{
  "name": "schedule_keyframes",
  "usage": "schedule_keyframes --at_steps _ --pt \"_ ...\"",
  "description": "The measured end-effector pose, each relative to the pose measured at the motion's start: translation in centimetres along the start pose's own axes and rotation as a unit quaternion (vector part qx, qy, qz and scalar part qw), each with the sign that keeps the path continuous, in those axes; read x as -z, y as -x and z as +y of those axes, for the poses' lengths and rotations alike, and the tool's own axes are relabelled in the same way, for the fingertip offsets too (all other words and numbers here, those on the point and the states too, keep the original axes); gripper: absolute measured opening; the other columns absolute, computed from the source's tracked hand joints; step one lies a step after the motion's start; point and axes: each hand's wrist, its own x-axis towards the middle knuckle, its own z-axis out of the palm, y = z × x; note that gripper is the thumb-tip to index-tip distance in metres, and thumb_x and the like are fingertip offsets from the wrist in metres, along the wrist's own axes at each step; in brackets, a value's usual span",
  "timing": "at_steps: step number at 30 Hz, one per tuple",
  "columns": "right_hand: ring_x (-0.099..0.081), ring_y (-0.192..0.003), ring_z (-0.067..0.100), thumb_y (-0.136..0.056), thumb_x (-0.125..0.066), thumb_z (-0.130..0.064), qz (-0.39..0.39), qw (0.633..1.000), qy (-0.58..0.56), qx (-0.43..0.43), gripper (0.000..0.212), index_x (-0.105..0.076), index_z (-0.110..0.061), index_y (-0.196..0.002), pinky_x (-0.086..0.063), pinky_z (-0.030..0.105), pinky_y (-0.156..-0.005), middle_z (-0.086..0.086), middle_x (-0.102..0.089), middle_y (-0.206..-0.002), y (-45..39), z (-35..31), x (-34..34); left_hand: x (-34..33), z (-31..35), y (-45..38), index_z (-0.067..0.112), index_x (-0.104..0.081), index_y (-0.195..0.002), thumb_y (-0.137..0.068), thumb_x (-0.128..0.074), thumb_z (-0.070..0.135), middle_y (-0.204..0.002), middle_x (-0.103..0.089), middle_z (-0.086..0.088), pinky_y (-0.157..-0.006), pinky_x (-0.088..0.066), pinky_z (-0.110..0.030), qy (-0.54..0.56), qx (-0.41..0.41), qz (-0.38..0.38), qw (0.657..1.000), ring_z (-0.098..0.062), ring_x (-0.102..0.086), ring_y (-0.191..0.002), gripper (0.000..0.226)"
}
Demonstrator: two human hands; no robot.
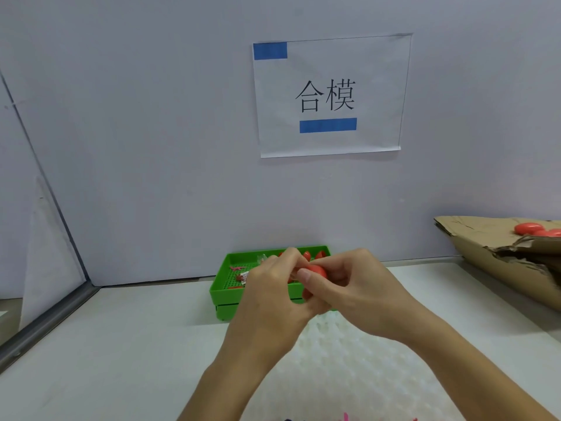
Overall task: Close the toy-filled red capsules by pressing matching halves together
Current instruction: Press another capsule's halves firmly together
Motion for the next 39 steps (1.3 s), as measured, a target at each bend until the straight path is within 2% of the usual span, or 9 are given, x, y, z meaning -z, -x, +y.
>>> schedule_keyframes --at_steps 4,9,17,24,26,28,31,36,39 --pt "-0.067 -0.058 0.01 -0.094 -0.066 -0.029 0.023 0.999 -0.046 0.006 0.022 -0.08 -0.015 -0.084 -0.053 0.019 -0.055 0.006 -0.074 -0.068 -0.1 -0.1 0.3 -0.5 0.1 0.2 0.04 -0.058 -0.109 -0.079 -0.075 0.041 -0.091 -0.063 0.025 -0.079 -0.046 -0.015 -0.008 -0.045 0.045 0.998 0.003 -0.056 -0.093 0.034" --pt "-0.072 -0.06 0.016 -0.091 -0.067 -0.034 0.015 0.997 -0.071 0.014 0.024 -0.081 -0.015 -0.087 -0.055 0.022 -0.055 0.008 -0.076 -0.071 0.0 0.0 0.5 -0.7 0.0 0.3 0.027 -0.07 -0.099 -0.086 -0.071 0.039 -0.093 -0.069 0.018 -0.078 -0.052 -0.027 0.033 -0.045 0.047 0.997 -0.008 -0.064 -0.094 0.018" --pt "-0.076 -0.086 0.024 -0.088 -0.057 -0.058 -0.079 0.99 -0.097 -0.06 0.046 -0.074 -0.018 -0.103 -0.061 0.029 -0.076 0.009 -0.078 -0.089 0.0 0.3 1.2 -0.1 -0.1 0.1 0.028 -0.07 -0.094 -0.083 -0.076 0.036 -0.082 -0.065 0.017 -0.074 -0.051 -0.024 -0.016 -0.017 0.038 0.999 -0.003 -0.062 -0.084 0.015" --pt "-0.075 -0.085 0.014 -0.09 -0.074 -0.025 0.018 0.997 -0.043 -0.065 0.011 -0.076 -0.018 -0.098 -0.061 0.028 -0.073 -0.002 -0.078 -0.091 -0.2 0.7 -0.2 0.3 -1.0 -0.1 0.025 -0.065 -0.08 -0.077 -0.076 0.046 -0.066 -0.056 0.013 -0.059 -0.052 -0.033 -0.067 0.051 0.01 0.996 -0.006 -0.055 -0.062 0.024" --pt "-0.075 -0.084 0.013 -0.093 -0.07 -0.023 0.037 0.994 -0.063 -0.083 0.011 -0.076 -0.017 -0.1 -0.061 0.026 -0.073 -0.002 -0.078 -0.091 -0.3 1.0 -0.6 0.2 -1.2 -0.1 0.029 -0.068 -0.088 -0.073 -0.079 0.048 -0.066 -0.057 0.014 -0.06 -0.051 -0.029 -0.06 0.059 0.002 0.996 -0.005 -0.056 -0.064 0.027" --pt "-0.075 -0.084 0.014 -0.096 -0.065 -0.023 0.052 0.986 -0.102 -0.125 0.016 -0.076 -0.014 -0.103 -0.061 0.028 -0.074 0.0 -0.078 -0.093 -0.5 1.6 -0.3 0.2 -1.5 -0.1 0.035 -0.067 -0.109 -0.068 -0.074 0.064 -0.073 -0.059 0.02 -0.064 -0.052 -0.025 -0.058 0.066 -0.005 0.996 0.0 -0.058 -0.074 0.051" --pt "-0.075 -0.083 0.02 -0.097 -0.062 -0.025 0.103 0.951 -0.205 -0.208 0.022 -0.077 -0.008 -0.098 -0.058 0.029 -0.074 0.007 -0.076 -0.093 -1.2 3.1 2.0 0.6 -1.6 -0.2 0.034 -0.054 -0.136 -0.057 -0.055 0.083 -0.087 -0.058 0.026 -0.072 -0.048 -0.022 -0.08 0.07 -0.013 0.994 0.004 -0.057 -0.086 0.093" --pt "-0.066 -0.07 0.019 -0.097 -0.062 -0.009 0.372 0.814 -0.389 -0.218 0.012 -0.064 0.002 -0.091 -0.048 0.019 -0.057 0.016 -0.066 -0.083 -3.7 6.2 8.9 1.0 -1.8 -0.4 0.035 -0.054 -0.135 -0.057 -0.056 0.082 -0.095 -0.058 0.026 -0.072 -0.047 -0.022 -0.068 0.097 -0.004 0.993 0.005 -0.058 -0.089 0.091" --pt "-0.067 -0.077 0.021 -0.098 -0.054 -0.001 0.481 0.744 -0.418 -0.202 0.006 -0.058 0.003 -0.094 -0.055 0.022 -0.065 0.016 -0.065 -0.107 -5.3 8.1 13.4 1.2 -1.6 -0.5 0.035 -0.056 -0.131 -0.058 -0.056 0.081 -0.095 -0.059 0.024 -0.075 -0.053 -0.03 -0.069 0.104 0.004 0.992 0.003 -0.059 -0.088 0.086"
